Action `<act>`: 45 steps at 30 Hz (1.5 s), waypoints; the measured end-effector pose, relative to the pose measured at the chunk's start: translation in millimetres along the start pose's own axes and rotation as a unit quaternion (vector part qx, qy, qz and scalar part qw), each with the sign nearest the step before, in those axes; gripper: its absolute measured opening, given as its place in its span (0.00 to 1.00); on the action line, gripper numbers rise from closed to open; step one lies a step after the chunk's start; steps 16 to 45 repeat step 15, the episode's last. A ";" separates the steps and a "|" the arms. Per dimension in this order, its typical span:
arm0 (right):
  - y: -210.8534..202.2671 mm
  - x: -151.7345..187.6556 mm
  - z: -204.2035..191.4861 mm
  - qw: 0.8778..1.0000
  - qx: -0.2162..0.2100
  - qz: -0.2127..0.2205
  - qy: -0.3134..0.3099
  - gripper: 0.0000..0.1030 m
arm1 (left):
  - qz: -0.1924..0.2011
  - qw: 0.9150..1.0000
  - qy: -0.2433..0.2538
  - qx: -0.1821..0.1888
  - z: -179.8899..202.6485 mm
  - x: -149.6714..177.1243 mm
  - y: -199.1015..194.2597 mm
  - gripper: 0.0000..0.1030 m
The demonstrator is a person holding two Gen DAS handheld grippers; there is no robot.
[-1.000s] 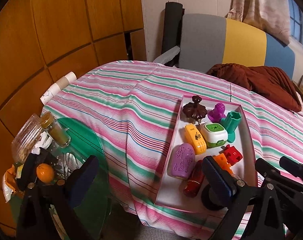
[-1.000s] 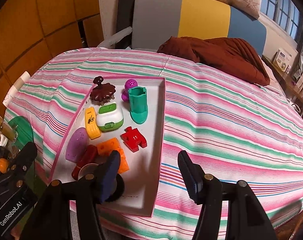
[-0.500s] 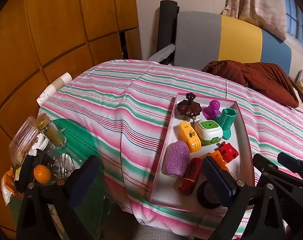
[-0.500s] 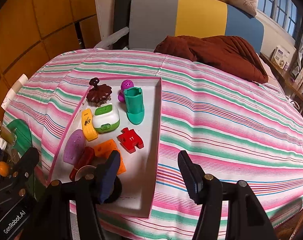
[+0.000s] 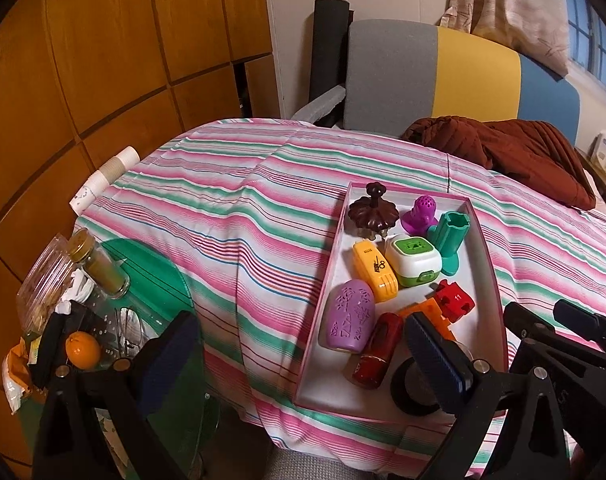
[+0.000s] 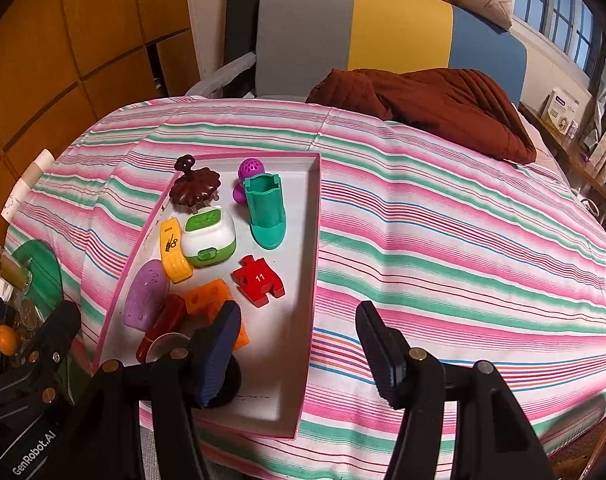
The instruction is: Organize rigid objects
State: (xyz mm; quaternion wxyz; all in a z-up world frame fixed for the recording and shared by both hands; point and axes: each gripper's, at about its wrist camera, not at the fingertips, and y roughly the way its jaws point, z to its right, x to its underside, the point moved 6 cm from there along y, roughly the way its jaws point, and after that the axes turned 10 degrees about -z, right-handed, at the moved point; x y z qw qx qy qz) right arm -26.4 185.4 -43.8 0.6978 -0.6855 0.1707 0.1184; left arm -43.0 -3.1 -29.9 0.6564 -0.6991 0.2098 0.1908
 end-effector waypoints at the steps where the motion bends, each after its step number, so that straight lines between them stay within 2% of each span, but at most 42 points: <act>1: 0.3 -0.2 -0.1 1.000 0.001 0.000 0.001 0.59 | 0.000 1.000 0.000 0.002 0.3 0.1 0.0 1.00; 45: 2.6 -2.2 1.0 1.000 0.001 -0.002 0.007 0.59 | 0.001 1.000 0.007 -0.001 3.8 1.6 1.1 0.99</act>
